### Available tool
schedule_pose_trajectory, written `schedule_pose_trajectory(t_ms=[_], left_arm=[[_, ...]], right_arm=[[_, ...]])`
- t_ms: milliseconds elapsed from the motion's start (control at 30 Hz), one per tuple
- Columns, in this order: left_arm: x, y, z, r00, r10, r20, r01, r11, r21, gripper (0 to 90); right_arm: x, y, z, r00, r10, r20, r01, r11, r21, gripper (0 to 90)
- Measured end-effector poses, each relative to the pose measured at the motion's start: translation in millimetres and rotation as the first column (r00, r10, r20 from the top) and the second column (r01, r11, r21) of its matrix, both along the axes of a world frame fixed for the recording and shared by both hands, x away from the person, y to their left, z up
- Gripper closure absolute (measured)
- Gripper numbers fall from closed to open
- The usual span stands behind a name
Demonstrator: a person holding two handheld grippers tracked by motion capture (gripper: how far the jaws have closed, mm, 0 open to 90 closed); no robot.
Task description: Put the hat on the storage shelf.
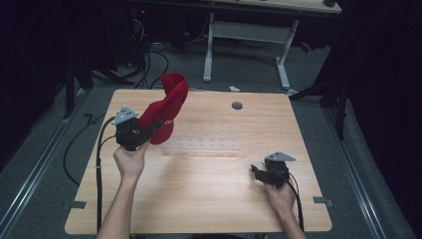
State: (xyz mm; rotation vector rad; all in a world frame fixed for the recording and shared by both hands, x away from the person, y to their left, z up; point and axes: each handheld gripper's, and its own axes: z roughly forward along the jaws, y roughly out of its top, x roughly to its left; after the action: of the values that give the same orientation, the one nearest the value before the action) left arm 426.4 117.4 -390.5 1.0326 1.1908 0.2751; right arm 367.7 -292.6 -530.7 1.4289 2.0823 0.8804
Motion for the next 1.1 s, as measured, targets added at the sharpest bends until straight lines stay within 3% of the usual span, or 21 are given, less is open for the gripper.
schedule_pose_trajectory(t_ms=[467,1100], left_arm=[[13.6,-3.4,-7.1,0.9977,0.062,-0.025,-0.062,0.998,0.012,80.8],[20.7,-7.7,-10.7,0.9949,0.093,-0.04,-0.093,0.9957,0.004,81.2]], right_arm=[[0.0,0.1,-0.1,1.0,0.001,0.001,-0.001,1.0,-0.001,37.2],[-0.1,0.2,-0.1,1.0,0.0,0.001,0.0,1.0,-0.001,37.0]])
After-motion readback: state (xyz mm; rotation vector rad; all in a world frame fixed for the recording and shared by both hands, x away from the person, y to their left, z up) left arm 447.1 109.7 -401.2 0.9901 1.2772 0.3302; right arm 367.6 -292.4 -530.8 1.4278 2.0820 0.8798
